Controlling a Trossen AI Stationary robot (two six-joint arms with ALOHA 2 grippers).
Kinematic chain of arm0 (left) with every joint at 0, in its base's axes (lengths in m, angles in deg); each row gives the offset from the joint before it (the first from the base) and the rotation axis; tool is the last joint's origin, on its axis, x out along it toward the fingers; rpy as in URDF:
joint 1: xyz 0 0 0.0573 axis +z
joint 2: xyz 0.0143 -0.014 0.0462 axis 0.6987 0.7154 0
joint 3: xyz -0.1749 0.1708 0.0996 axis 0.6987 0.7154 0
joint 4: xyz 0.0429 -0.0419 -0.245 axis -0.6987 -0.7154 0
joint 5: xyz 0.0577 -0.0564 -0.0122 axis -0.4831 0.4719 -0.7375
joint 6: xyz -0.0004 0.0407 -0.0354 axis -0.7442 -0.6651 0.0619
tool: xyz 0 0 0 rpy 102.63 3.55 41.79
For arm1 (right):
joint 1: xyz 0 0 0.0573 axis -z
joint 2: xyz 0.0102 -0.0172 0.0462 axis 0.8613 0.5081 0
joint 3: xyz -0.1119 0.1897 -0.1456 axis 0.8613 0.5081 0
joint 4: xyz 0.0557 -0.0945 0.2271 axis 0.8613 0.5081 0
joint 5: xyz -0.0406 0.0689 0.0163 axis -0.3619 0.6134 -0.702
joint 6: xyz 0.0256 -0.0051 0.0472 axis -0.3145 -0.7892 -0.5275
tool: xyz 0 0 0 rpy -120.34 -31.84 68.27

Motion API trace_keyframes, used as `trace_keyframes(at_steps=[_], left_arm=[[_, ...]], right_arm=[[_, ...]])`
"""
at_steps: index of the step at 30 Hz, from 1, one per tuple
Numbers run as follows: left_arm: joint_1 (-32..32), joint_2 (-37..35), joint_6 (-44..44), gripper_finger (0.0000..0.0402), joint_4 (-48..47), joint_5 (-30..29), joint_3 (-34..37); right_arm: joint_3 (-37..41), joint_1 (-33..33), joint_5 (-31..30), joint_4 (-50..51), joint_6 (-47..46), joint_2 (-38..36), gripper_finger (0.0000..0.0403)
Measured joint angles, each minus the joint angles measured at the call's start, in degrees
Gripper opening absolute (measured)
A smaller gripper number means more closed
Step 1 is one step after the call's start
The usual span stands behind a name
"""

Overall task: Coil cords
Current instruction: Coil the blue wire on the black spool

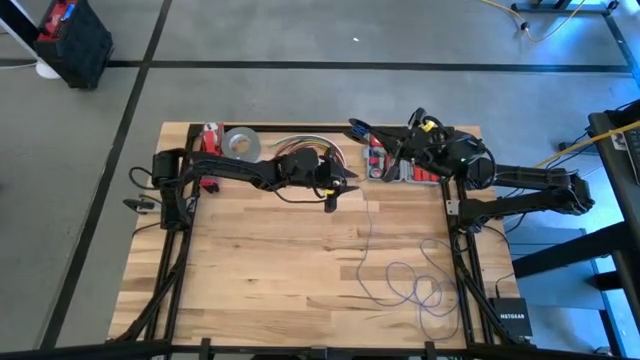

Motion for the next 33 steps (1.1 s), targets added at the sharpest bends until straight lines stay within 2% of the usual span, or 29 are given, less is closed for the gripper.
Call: trace_keyframes(at_steps=[5, 12, 14, 19, 24, 28, 33], left_arm=[[0.0, -0.03, -0.93, 0.0115, 1.04, 0.02, -0.09], [0.44, -0.03, -3.05, 0.0009, -0.19, -0.54, -0.07], [0.75, -0.03, -2.9, 0.001, -2.25, -3.34, -0.07], [2.04, -2.06, -4.8, 0.0003, -15.5, -17.04, -0.07], [2.63, -5.52, -2.81, 0.0002, -26.94, -28.99, -0.07], [2.63, -7.8, -0.74, 0.0002, -32.42, -31.41, -0.07], [1.71, -9.4, -0.14, 0.0002, -34.83, -31.39, -0.07]], right_arm=[[0.02, 0.0, 0.04, -0.04, 0.31, 0.0, 0.0003], [0.02, 0.0, 0.09, 0.06, 1.01, 0.02, 0.0003], [0.02, 0.0, 0.26, 0.79, 1.01, 0.02, 0.0003], [0.07, 0.0, 1.23, 6.68, 1.19, 0.07, 0.0003], [0.13, 0.0, 4.58, 14.89, 1.32, 0.12, 0.0003], [0.11, 0.0, 5.37, 22.95, 2.49, 1.19, 0.0003], [0.08, 0.02, -4.36, 30.58, 6.18, 4.48, 0.0003]])
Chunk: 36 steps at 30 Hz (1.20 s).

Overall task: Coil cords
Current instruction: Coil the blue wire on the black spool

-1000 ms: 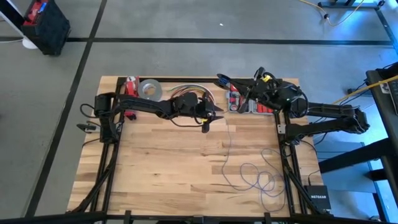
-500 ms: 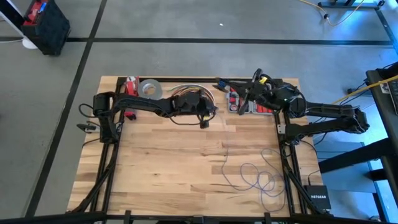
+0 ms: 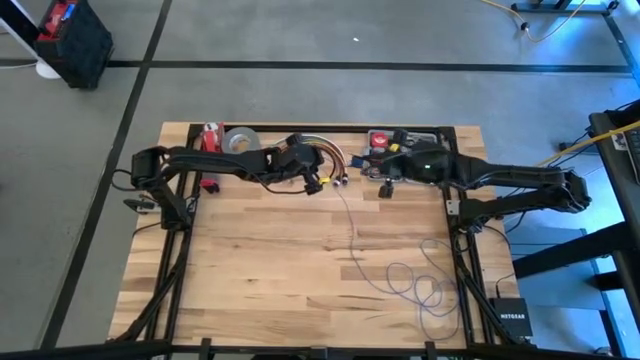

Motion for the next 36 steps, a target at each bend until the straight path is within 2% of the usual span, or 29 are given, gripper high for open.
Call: trace_keyframes(at_steps=[3, 6, 14, 21, 27, 32, 36], left_arm=[[-0.69, -1.19, -0.12, 0.0002, -1.59, 0.12, 0.0], [-1.2, -2.48, 0.55, 0.0002, -2.65, 0.16, 0.0], [-0.49, -2.76, 2.84, 0.0001, -6.23, 0.2, 0.0], [1.81, -2.74, 7.72, 0.0001, -10.96, -0.13, 0.0], [2.62, -2.69, 11.46, 0.0001, -15.5, -6.16, 0.05], [1.78, -2.62, 11.11, 0.0001, -14.9, -6.28, 0.07], [0.19, -2.74, 8.7, 0.0001, -10.29, -3.79, 0.07]], right_arm=[[0.0, 0.02, -4.06, 4.21, 0.88, 2.48, 0.0003], [0.0, 0.0, -4.13, 5.69, 1.09, 4.98, 0.0003], [0.02, 0.0, 2.26, 5.54, 1.09, 6.99, 0.0003], [0.02, 0.0, 1.63, -1.58, 0.71, 5.78, 0.0003], [-0.06, -0.01, 9.09, -5.06, 0.38, 4.6, 0.0003], [-0.05, 0.0, 4.62, 2.01, 1.06, 5.25, 0.0003], [-0.04, -0.02, -2.74, 5.68, 1.78, 6.79, 0.0003]])
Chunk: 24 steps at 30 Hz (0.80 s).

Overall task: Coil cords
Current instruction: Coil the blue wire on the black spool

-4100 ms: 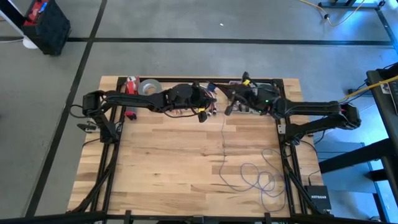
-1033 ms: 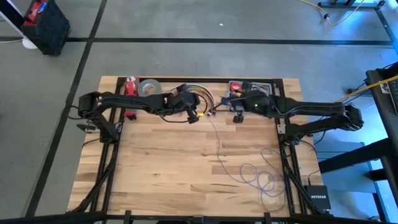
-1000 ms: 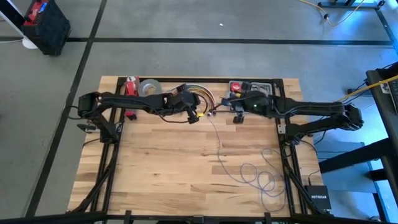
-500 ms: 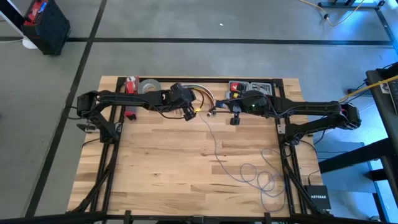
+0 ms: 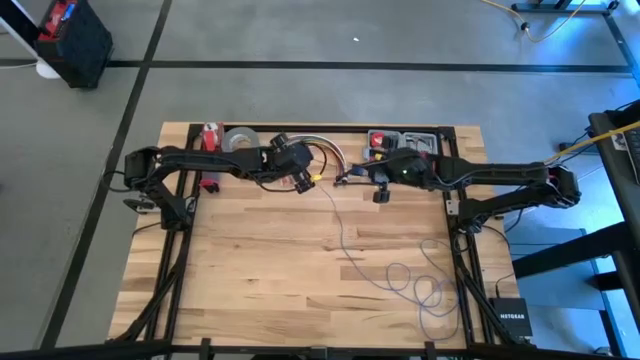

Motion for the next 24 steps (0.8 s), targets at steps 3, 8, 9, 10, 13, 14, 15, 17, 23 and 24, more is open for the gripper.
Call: trace_keyframes(at_steps=[3, 8, 9, 10, 13, 14, 15, 17, 23, 24], left_arm=[[-1.61, 0.0, -4.11, 0.0001, 7.41, 7.45, 0.0], [-3.59, -0.03, -7.16, 0.0001, 18.07, 15.15, -0.01], [-3.92, -0.07, -7.51, 0.0001, 19.51, 15.5, -0.02], [-4.2, -0.07, -7.77, 0.0001, 20.53, 15.61, -0.02], [-4.86, -0.07, -7.66, 0.0001, 23.0, 15.67, -0.02], [-5.05, -0.07, -7.46, 0.0001, 23.48, 15.74, -0.02], [-5.25, -0.07, -7.3, 0.0001, 23.67, 15.77, -0.03], [-5.43, -0.07, -7.29, 0.0001, 23.54, 15.85, -0.04], [-5.43, -0.07, -6.68, 0.0001, 23.75, 18.75, -0.07], [-5.49, -0.07, -6.66, 0.0001, 23.75, 19.04, -0.07]], right_arm=[[0.0, 0.02, -2.77, -0.12, 1.13, 1.79, 0.0003], [0.0, 0.02, -3.54, -3.77, 1.2, 5.91, 0.0003], [0.0, 0.02, -3.49, -4.69, 1.2, 6.83, 0.0003], [0.0, 0.01, -3.37, -5.71, 1.05, 7.69, 0.0003], [0.0, 0.02, -1.81, -8.62, -0.33, 9.66, 0.0003], [0.02, 0.02, -0.98, -9.76, -0.79, 10.15, 0.0003], [0.02, 0.02, -0.52, -11.06, -1.37, 10.4, 0.0003], [0.07, 0.01, -0.44, -14.24, -2.54, 10.54, 0.0003], [0.07, 0.02, -0.57, -25.33, -5.44, 10.09, 0.0003], [0.07, 0.02, -0.57, -27.18, -5.51, 10.07, 0.0003]])
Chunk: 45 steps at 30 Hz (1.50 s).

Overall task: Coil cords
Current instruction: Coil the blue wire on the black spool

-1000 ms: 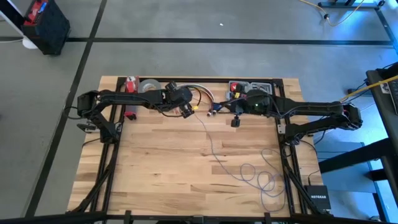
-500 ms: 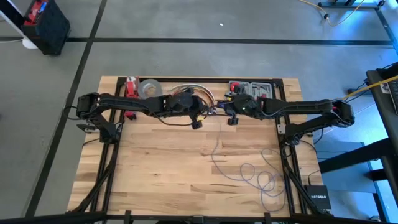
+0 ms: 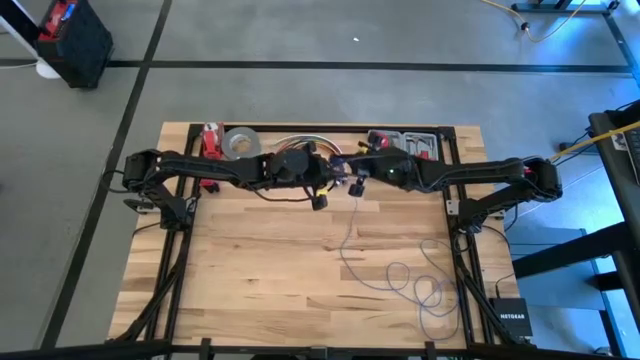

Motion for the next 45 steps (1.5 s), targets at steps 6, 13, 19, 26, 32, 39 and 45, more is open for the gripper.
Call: trace_keyframes(at_steps=[6, 13, 19, 26, 32, 39, 45], left_arm=[[-0.25, 0.44, 0.59, 0.0001, 1.46, 0.35, -0.02], [-0.3, 0.7, 0.62, 0.0001, 1.27, 0.27, -0.02], [-0.23, 0.71, 0.68, 0.0001, 1.87, -0.07, -0.02], [-0.27, 1.85, 0.83, 0.0001, 4.83, 0.2, 0.0], [0.04, 2.14, 1.52, 0.0001, 5.38, -4.46, 0.02], [1.17, 2.12, 0.94, 0.0001, 0.16, -9.09, 0.0], [1.72, 1.99, 2.34, 0.0001, 0.83, -8.94, -0.08]], right_arm=[[0.0, 0.0, 0.0, -8.65, -0.13, -0.02, 0.0003], [-0.02, 0.0, -0.02, -12.06, 0.28, -1.06, 0.0003], [-0.02, 0.03, 2.08, -14.68, -1.69, -1.64, 0.0003], [-0.02, 0.11, 6.79, -16.89, -5.55, -1.7, 0.0003], [-0.09, 0.13, 7.57, -14.1, -5.56, -1.73, 0.0003], [-0.02, -0.11, 10.03, -13.09, -6.31, -5.73, 0.0003], [0.04, -0.07, 11.42, -10.86, -7.19, -10.13, 0.0003]])
